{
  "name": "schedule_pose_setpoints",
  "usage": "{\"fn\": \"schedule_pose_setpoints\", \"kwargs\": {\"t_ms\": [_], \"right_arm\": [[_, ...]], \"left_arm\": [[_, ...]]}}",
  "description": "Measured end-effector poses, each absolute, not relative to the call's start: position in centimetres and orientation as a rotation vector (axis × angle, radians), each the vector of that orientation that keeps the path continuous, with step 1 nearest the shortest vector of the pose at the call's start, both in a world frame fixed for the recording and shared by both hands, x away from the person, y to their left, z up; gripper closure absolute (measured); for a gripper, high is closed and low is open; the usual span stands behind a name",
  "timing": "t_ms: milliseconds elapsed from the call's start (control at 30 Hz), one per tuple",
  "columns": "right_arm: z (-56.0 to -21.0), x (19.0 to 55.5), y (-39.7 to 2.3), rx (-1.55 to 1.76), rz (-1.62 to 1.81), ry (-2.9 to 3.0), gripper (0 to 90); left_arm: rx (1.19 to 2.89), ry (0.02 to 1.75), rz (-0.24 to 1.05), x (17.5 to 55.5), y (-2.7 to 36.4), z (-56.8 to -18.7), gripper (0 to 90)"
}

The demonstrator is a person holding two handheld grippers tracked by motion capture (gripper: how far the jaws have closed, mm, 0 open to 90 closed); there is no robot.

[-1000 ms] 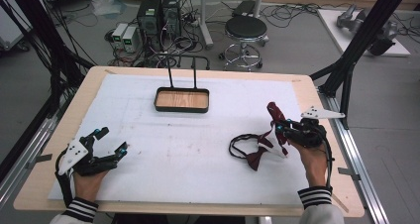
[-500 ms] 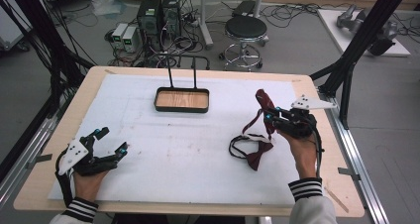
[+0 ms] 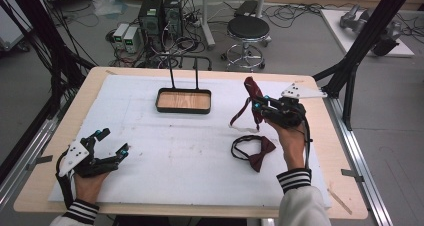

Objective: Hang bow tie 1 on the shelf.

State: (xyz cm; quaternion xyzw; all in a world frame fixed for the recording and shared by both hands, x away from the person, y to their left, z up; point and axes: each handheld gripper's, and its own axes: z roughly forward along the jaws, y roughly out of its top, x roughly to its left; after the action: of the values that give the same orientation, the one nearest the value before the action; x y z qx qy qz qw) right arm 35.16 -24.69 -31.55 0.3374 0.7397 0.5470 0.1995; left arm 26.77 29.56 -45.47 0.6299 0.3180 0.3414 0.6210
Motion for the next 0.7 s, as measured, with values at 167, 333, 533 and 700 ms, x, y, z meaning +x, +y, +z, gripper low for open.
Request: {"fn": "schedule_pose_setpoints", "kwargs": {"t_ms": [167, 333, 533, 700], "right_arm": [[-31.2, 36.0, -23.1, 0.938, 1.543, 2.053, 75.3], [-31.1, 37.0, -21.8, 0.943, 1.525, 2.035, 75.3], [-31.2, 38.6, -20.1, 0.953, 1.522, 2.028, 75.3], [-31.1, 39.8, -19.0, 0.959, 1.504, 2.034, 75.3]], "left_arm": [[1.448, 0.728, 0.784, 26.8, 29.6, -45.5, 14.7], [1.443, 0.730, 0.779, 26.8, 29.6, -45.5, 14.7], [1.441, 0.730, 0.777, 26.8, 29.7, -45.5, 14.7], [1.438, 0.730, 0.774, 26.8, 29.7, -45.5, 14.7]]}}
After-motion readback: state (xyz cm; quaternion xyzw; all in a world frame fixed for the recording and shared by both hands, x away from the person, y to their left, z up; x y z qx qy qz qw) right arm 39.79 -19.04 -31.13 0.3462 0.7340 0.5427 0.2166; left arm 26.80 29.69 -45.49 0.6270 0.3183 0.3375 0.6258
